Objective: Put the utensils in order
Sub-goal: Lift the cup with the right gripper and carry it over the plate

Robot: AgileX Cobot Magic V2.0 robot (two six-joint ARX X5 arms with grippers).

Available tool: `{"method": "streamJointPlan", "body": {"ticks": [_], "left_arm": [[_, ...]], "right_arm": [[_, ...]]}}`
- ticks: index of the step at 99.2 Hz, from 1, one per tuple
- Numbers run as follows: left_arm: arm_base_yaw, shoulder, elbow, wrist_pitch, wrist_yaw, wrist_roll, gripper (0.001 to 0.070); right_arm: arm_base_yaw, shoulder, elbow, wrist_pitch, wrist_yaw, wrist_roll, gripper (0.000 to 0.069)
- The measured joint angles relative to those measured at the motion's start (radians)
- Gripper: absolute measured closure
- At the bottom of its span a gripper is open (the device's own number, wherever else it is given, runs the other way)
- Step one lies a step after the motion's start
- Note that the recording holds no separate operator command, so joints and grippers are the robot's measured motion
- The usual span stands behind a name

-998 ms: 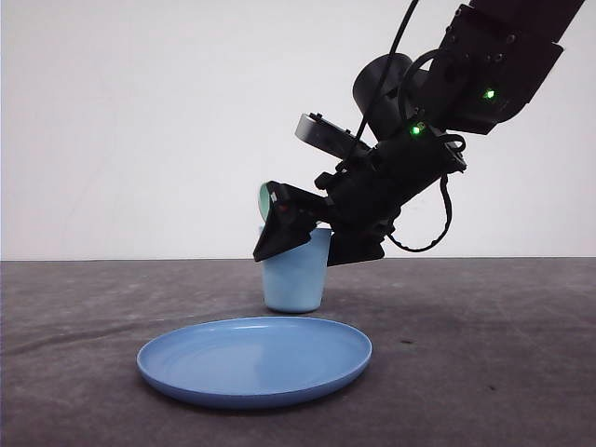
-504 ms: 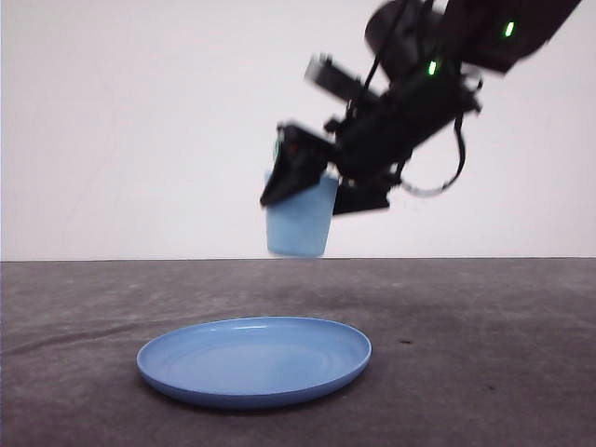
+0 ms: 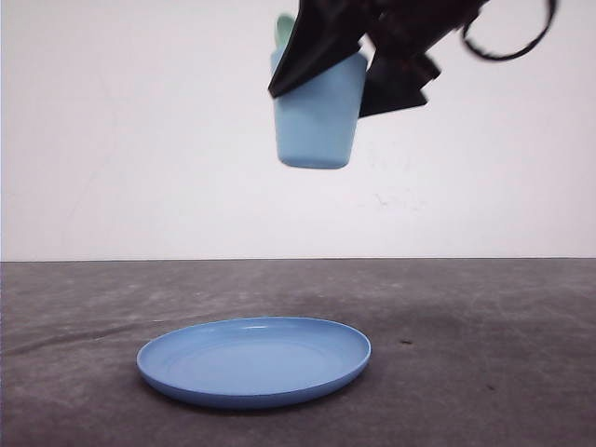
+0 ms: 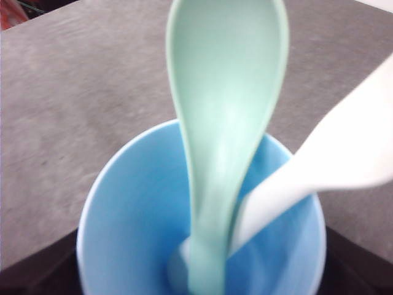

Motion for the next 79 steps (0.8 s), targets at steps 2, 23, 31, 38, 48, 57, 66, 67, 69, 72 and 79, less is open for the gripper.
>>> {"method": "streamJointPlan", "body": {"ticks": [2, 23, 31, 38, 48, 57, 66, 67, 69, 72, 79], "left_arm": [[0.000, 0.000, 0.000, 0.000, 0.000, 0.000, 0.0476], [0.000, 0.000, 0.000, 0.000, 0.000, 0.000, 0.0476], [0.000, 0.000, 0.000, 0.000, 0.000, 0.000, 0.0476], [0.000, 0.000, 0.000, 0.000, 0.000, 0.000, 0.0476], [0.000, 0.000, 0.000, -0.003, 0.001, 0.000, 0.0476], [0.000, 0.000, 0.000, -0.004, 0.000, 0.000, 0.0476], [0.000, 0.000, 0.000, -0.004, 0.000, 0.000, 0.0476], [0.000, 0.000, 0.000, -0.005, 0.001, 0.000, 0.0476], [0.000, 0.000, 0.000, -0.005, 0.001, 0.000, 0.0476], [0.000, 0.000, 0.000, -0.005, 0.001, 0.000, 0.0476], [0.000, 0.000, 0.000, -0.006, 0.000, 0.000, 0.0476]], "right_arm": [[0.006, -0.014, -0.014, 0.000, 0.003, 0.001, 0.0191], [0.071, -0.102, -0.145, 0.006, 0.048, 0.030, 0.0191], [0.091, -0.101, -0.191, 0.040, 0.051, 0.043, 0.0191], [0.111, -0.096, -0.230, 0.080, 0.053, 0.048, 0.0191], [0.139, -0.073, -0.270, 0.143, 0.056, 0.053, 0.0191], [0.157, -0.039, -0.280, 0.189, 0.056, 0.054, 0.0191], [0.178, 0.007, -0.280, 0.255, 0.057, 0.060, 0.0191], [0.180, 0.013, -0.280, 0.262, 0.057, 0.060, 0.0191], [0.184, 0.025, -0.280, 0.275, 0.058, 0.060, 0.0191], [0.189, 0.043, -0.280, 0.295, 0.060, 0.059, 0.0191], [0.200, 0.084, -0.280, 0.344, 0.081, 0.059, 0.0191]]}}
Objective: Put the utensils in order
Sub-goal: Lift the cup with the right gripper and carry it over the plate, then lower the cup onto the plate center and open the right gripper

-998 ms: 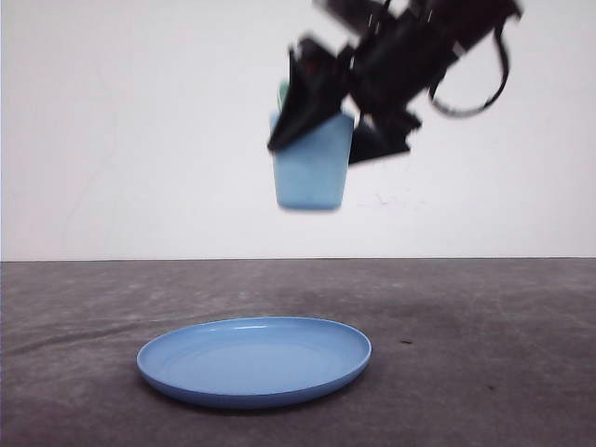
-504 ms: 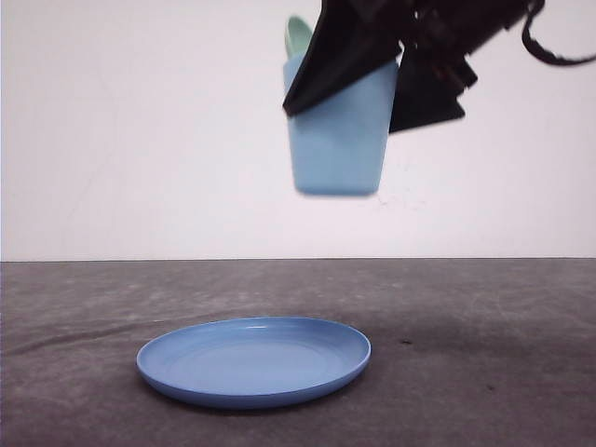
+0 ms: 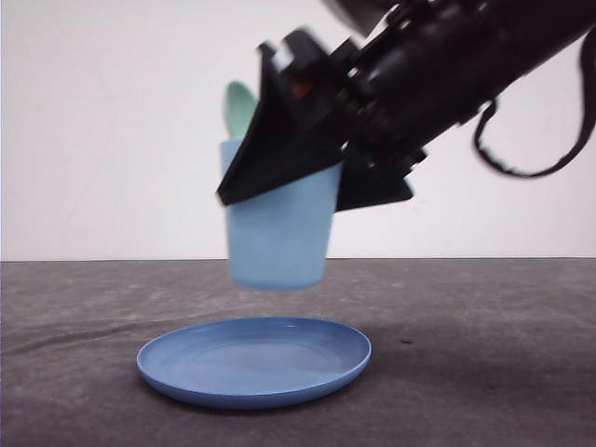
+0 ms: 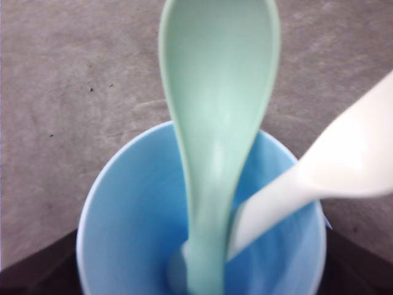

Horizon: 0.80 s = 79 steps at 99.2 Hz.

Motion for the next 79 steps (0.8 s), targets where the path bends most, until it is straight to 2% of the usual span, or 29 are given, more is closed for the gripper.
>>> {"method": "streamJointPlan", "body": {"ticks": [30, 79], "left_arm": [[0.000, 0.000, 0.000, -0.015, 0.000, 0.000, 0.0476], [0.000, 0.000, 0.000, -0.016, 0.000, 0.000, 0.0476]], "right_arm": [[0.001, 0.156, 0.000, 0.148, 0.026, -0.001, 0.0191], [0.001, 0.196, 0.000, 0.160, 0.026, -0.003, 0.0191]]}}
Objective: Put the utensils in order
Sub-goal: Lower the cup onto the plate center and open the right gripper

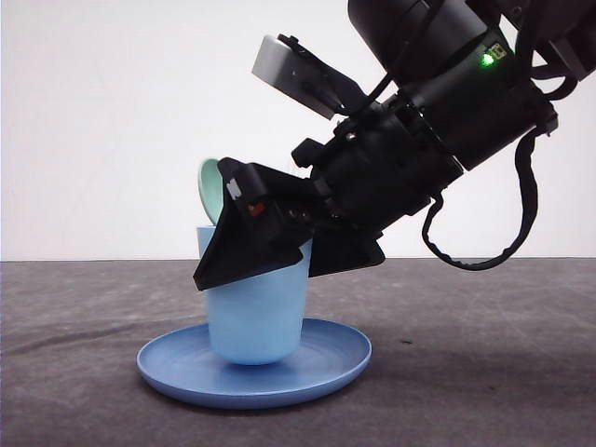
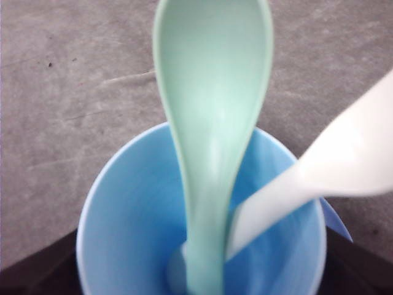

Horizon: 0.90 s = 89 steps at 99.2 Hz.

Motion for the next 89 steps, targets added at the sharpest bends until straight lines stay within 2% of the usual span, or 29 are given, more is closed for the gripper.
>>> {"method": "streamJointPlan", "body": {"ticks": [89], "left_arm": [[0.000, 0.000, 0.000, 0.000, 0.000, 0.000, 0.0476]], "right_arm": [[0.000, 0.000, 0.000, -0.016, 0.021, -0.024, 0.0190]]}}
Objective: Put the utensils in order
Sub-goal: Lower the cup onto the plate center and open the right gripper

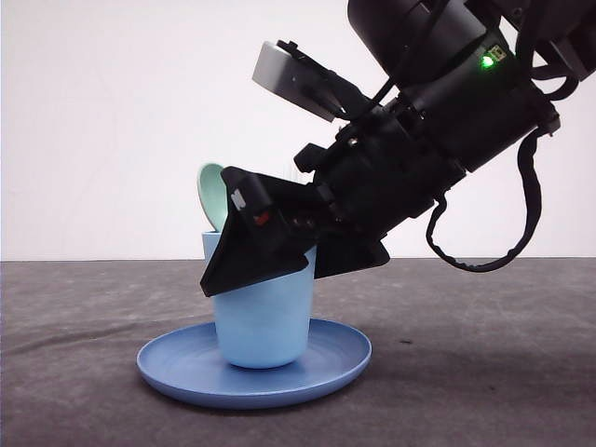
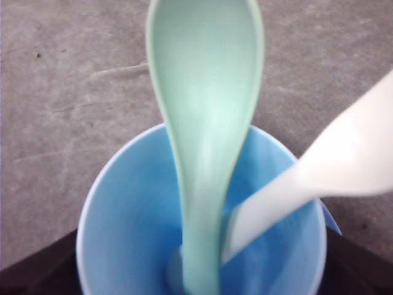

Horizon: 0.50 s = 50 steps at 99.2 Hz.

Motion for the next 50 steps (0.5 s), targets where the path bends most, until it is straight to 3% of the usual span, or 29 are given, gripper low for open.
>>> {"method": "streamJointPlan", "body": {"ticks": [23, 50], "left_arm": [[0.000, 0.000, 0.000, 0.000, 0.000, 0.000, 0.0476], [0.000, 0.000, 0.000, 0.000, 0.000, 0.000, 0.0476]], "right_arm": [[0.000, 0.000, 0.000, -0.005, -0.022, -0.006, 0.0087], [-0.014, 0.000, 0.000, -0.081, -0.021, -0.014, 0.0059]]}}
